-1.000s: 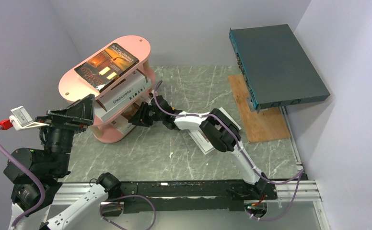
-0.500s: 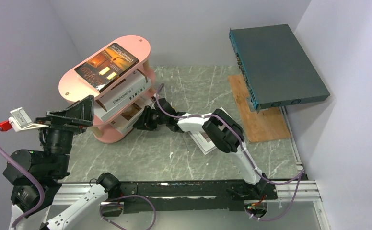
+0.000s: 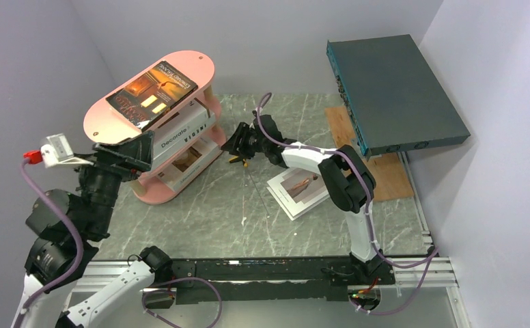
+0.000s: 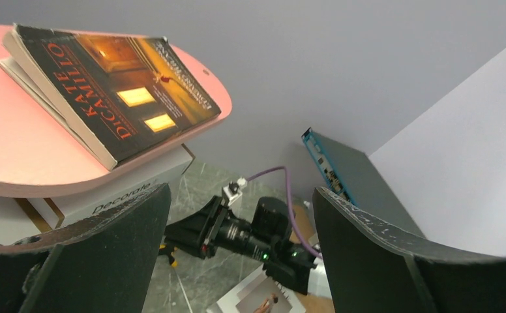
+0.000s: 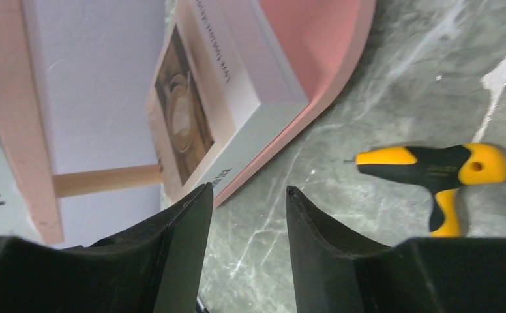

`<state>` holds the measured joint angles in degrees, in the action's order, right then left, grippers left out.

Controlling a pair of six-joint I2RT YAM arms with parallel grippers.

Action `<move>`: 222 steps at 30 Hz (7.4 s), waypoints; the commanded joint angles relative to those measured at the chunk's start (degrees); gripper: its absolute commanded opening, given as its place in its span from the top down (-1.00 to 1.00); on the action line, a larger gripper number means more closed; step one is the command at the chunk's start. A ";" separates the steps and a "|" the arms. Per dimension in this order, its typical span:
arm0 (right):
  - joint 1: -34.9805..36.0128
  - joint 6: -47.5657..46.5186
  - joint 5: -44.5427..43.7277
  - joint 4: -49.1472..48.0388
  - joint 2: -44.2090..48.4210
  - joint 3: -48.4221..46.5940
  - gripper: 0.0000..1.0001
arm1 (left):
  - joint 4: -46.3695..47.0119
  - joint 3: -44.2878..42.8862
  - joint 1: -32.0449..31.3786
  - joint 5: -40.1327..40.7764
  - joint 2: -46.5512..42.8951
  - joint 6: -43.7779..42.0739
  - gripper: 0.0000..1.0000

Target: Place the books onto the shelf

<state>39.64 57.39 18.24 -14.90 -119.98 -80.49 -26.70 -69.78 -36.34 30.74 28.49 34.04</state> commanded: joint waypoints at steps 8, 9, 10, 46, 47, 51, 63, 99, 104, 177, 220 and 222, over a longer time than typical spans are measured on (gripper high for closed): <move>-0.49 -8.80 -4.09 9.06 1.04 -4.83 0.00 | -2.40 -2.72 0.04 -4.60 4.22 -1.89 -0.74; -0.19 -10.33 -5.39 10.16 1.94 -4.59 -0.01 | -2.82 -3.06 0.04 -5.02 4.77 -1.99 -0.74; 0.09 -11.88 -6.80 11.89 3.03 -4.31 -0.02 | -3.17 -3.41 0.10 -5.69 5.47 -2.24 -0.74; 4.95 -25.53 -57.47 48.22 64.67 31.86 -0.79 | 46.15 27.58 -12.39 -34.29 53.84 44.35 -0.48; 5.00 -25.49 -57.64 47.83 65.45 32.22 -0.79 | 47.19 27.59 -12.47 -34.49 55.27 44.44 -0.49; 4.87 -25.70 -57.78 47.51 67.11 32.76 -0.78 | 52.84 27.61 -12.55 -35.04 59.14 44.48 -0.53; 4.84 -25.32 -56.72 46.94 66.36 32.96 -0.79 | 52.97 28.01 -12.45 -35.55 64.55 45.89 -0.52; 4.67 -28.20 -52.72 43.69 61.90 30.89 -0.79 | 43.59 29.06 -12.50 -31.02 57.40 35.87 1.00; 4.22 -39.43 -44.76 39.20 59.88 28.94 -0.80 | 33.99 31.21 -12.37 -27.29 47.40 30.52 1.00; -4.38 -105.59 39.44 67.66 11.07 -16.48 -0.66 | 2.18 27.92 -2.79 -24.78 19.42 -17.65 1.00; 0.49 -69.83 30.34 49.41 26.09 -8.50 1.00 | -17.16 -8.24 -1.83 -26.29 14.64 -18.73 0.24; 0.49 -64.71 31.01 43.59 30.13 -4.32 1.00 | -16.68 -11.11 -1.82 -25.45 14.03 -18.52 0.23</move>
<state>40.16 -18.46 48.01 39.86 -98.48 -89.52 -40.18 -75.22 -38.17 5.21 42.96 15.70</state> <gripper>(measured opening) 0.451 0.379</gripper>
